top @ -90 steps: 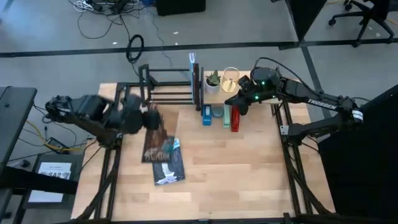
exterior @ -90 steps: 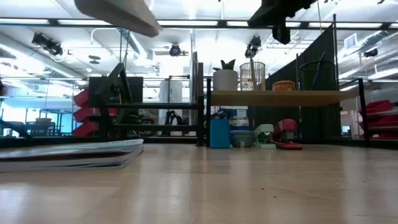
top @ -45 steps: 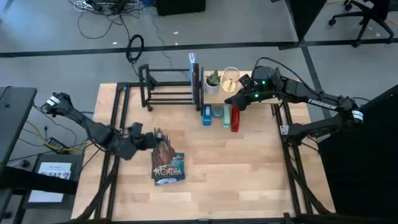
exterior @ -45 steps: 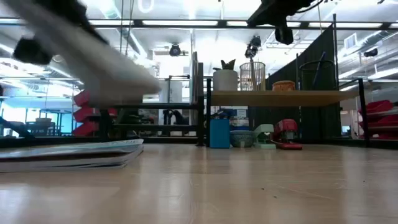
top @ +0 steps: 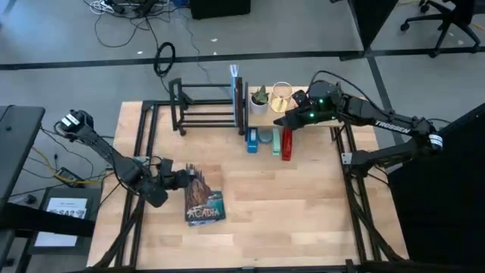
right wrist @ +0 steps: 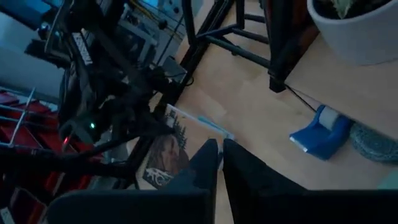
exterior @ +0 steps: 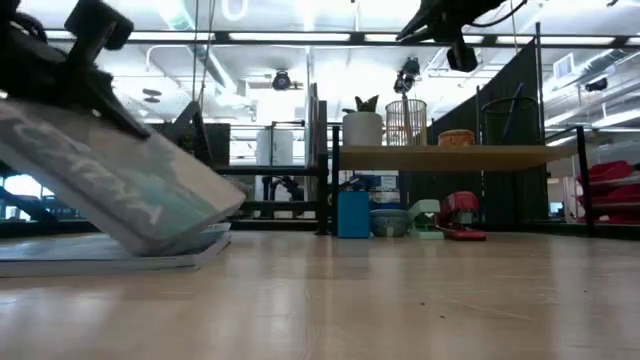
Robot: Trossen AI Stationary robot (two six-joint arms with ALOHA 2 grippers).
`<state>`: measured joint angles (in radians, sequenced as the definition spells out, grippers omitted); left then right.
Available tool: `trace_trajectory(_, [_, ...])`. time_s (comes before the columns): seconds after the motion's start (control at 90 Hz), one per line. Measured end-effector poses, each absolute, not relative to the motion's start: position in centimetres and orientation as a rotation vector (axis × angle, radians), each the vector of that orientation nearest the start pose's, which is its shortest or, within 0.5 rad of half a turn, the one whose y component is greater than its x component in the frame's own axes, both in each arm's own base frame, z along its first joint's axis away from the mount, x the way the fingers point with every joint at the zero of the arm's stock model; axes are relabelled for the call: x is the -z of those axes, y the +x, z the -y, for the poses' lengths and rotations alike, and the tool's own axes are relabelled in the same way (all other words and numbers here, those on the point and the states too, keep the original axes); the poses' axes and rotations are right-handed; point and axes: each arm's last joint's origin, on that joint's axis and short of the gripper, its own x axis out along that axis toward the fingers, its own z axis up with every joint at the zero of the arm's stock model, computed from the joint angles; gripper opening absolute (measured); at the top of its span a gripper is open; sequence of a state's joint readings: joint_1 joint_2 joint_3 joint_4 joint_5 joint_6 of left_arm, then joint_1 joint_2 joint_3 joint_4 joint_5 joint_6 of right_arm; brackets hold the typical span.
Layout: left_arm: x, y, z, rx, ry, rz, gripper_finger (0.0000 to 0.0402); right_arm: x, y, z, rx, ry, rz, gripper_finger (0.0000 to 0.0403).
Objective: Stock shelves
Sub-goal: Remove the brown book from the black book shelf
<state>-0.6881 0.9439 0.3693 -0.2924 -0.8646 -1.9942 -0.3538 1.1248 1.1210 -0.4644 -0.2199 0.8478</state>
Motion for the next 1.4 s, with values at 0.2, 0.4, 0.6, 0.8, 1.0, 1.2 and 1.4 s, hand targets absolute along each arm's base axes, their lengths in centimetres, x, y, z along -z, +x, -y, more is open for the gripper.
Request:
trace_trajectory(0.2, [-15.3, 13.9, 8.8, -0.718, -1.311, -0.264, 0.0001, -35.8, 22.5, 7.5, 0.327, 0.967, -0.362, 0.0000])
trace_trajectory(0.4, [-14.1, 14.3, 9.4, -0.753, -1.369, -0.381, 0.0006, -35.8, 22.6, 7.6, 0.330, 0.970, -0.352, 0.0000])
trace_trajectory(0.6, [-14.0, 14.4, 9.3, -0.788, -1.367, -0.367, 0.0007, -35.8, 22.6, 7.6, 0.329, 0.970, -0.349, 0.0000])
trace_trajectory(0.8, [-14.8, 14.8, 9.1, -0.863, -1.325, -0.382, 0.0002, -35.8, 22.6, 7.5, 0.323, 0.973, -0.352, 0.0000])
trace_trajectory(1.0, [-15.3, 15.0, 9.4, -0.925, -1.264, -0.480, 0.0001, -35.8, 22.7, 7.3, 0.311, 0.971, -0.356, 0.0000])
trace_trajectory(1.2, [-15.2, 15.3, 9.6, -0.941, -1.249, -0.481, 0.0001, -35.8, 22.8, 7.1, 0.305, 0.967, -0.360, 0.0000])
trace_trajectory(1.4, [-15.1, 15.5, 9.4, -0.959, -1.256, -0.481, 0.0001, -35.8, 22.8, 7.1, 0.304, 0.967, -0.361, 0.0000])
